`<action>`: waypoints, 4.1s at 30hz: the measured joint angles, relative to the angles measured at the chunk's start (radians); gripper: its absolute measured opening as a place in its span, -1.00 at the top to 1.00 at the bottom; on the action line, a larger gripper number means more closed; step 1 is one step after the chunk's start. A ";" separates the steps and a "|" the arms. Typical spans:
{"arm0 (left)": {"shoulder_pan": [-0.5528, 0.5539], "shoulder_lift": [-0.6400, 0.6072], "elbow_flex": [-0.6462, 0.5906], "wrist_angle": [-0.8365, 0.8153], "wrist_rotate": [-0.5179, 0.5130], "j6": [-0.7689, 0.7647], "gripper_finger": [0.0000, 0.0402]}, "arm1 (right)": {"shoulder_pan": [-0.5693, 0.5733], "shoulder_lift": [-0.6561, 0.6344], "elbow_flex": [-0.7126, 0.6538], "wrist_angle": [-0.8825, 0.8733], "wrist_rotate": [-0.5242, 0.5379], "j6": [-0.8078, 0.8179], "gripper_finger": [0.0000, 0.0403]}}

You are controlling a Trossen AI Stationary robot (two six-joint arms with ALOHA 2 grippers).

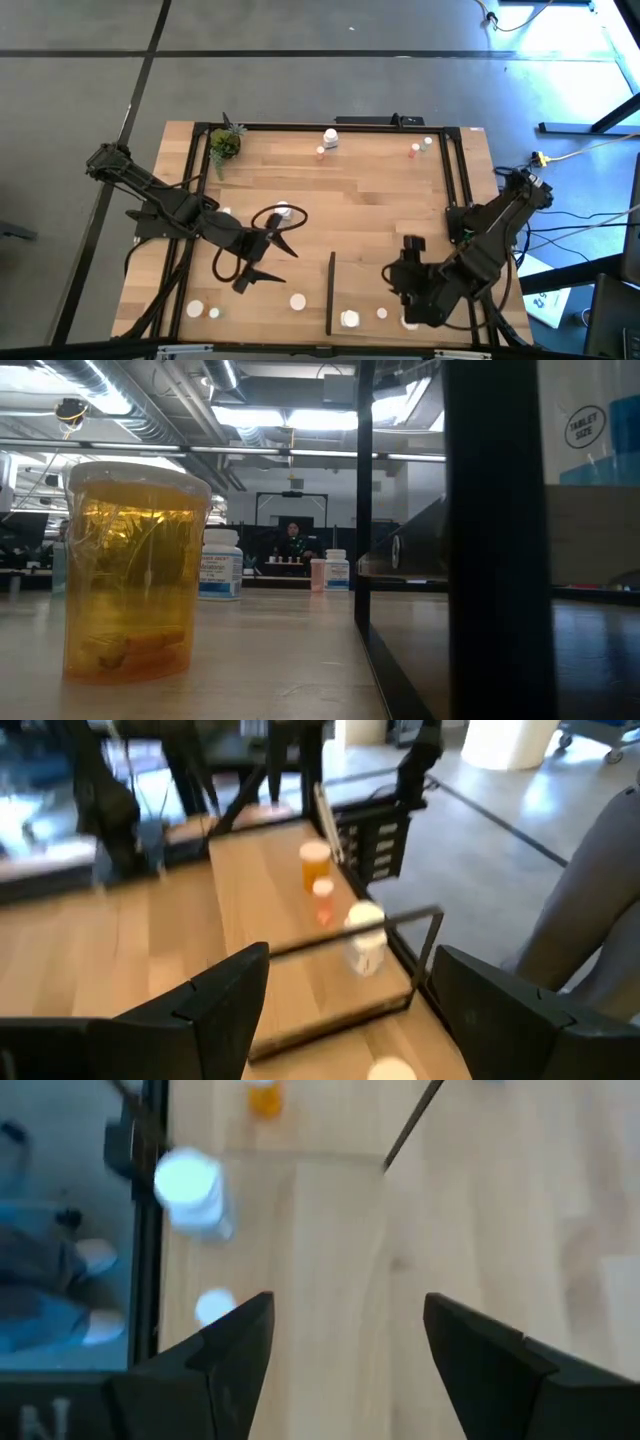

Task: Pick and place medicine bottles onto shelf by color
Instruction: Put the top right blue pill bottle on the shelf

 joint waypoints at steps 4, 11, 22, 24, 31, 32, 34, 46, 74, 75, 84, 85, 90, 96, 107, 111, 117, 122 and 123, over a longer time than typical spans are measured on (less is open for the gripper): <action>0.000 0.000 0.000 -0.081 -0.032 -0.100 -0.38 | -0.043 0.000 0.101 -0.090 0.060 -0.021 -0.29; 0.006 0.000 0.000 -0.103 -0.059 -0.130 -0.38 | -0.158 -0.009 0.255 -0.306 0.139 -0.030 -0.29; 0.105 0.000 0.000 -0.097 -0.112 -0.261 -0.38 | -0.444 -0.204 0.167 -0.331 0.143 -0.130 -0.29; 0.139 0.000 0.000 -0.096 -0.113 -0.284 -0.38 | -0.508 -0.245 0.128 -0.329 0.119 -0.144 -0.29; 0.282 0.000 0.000 -0.096 -0.112 -0.365 -0.38 | -0.771 -0.320 0.016 -0.298 0.018 -0.190 -0.29; 0.303 0.000 0.000 -0.096 -0.112 -0.386 -0.38 | -0.811 -0.320 0.009 -0.298 -0.004 -0.216 -0.29; 0.346 0.000 0.000 -0.096 -0.112 -0.417 -0.38 | -0.887 -0.317 0.002 -0.289 -0.033 -0.296 -0.29; 0.533 0.000 0.000 -0.122 -0.081 -0.416 -0.38 | -1.262 -0.296 -0.141 -0.008 -0.467 -0.812 -0.29; 0.987 0.000 0.000 -0.252 0.383 0.092 -0.38 | -1.547 -0.169 -0.217 0.004 -0.235 -0.337 -0.29; 0.998 0.000 0.000 -0.252 0.390 0.092 -0.38 | -1.560 -0.156 -0.217 0.002 -0.214 -0.337 -0.29; 1.019 0.000 0.000 -0.256 0.441 0.170 -0.38 | -1.696 -0.086 -0.217 -0.043 -0.158 -0.195 -0.29; 1.020 0.000 0.000 -0.256 0.440 0.171 -0.38 | -1.712 -0.084 -0.217 -0.043 -0.154 -0.163 -0.29; 1.019 0.000 0.000 -0.256 0.441 0.187 -0.38 | -1.777 -0.067 -0.217 -0.047 -0.154 -0.070 -0.29; 1.019 0.000 0.000 -0.256 0.440 0.215 -0.38 | -1.798 -0.042 -0.217 -0.049 -0.174 -0.016 -0.29; 1.019 0.000 0.000 -0.256 0.438 0.222 -0.38 | -1.831 0.017 -0.217 -0.047 -0.235 0.163 -0.29; 1.019 0.000 0.000 -0.256 0.421 0.222 -0.38 | -1.831 0.031 -0.217 -0.046 -0.235 0.187 -0.29; 1.025 0.000 0.000 -0.256 0.421 0.254 -0.38 | -1.831 0.032 -0.217 -0.015 -0.235 0.209 -0.29; 1.061 0.000 0.000 -0.257 0.456 0.297 -0.38 | -1.831 0.032 -0.217 -0.024 -0.234 0.285 -0.29; 1.068 0.000 0.000 -0.257 0.461 0.307 -0.38 | -1.831 0.032 -0.217 -0.025 -0.235 0.298 -0.29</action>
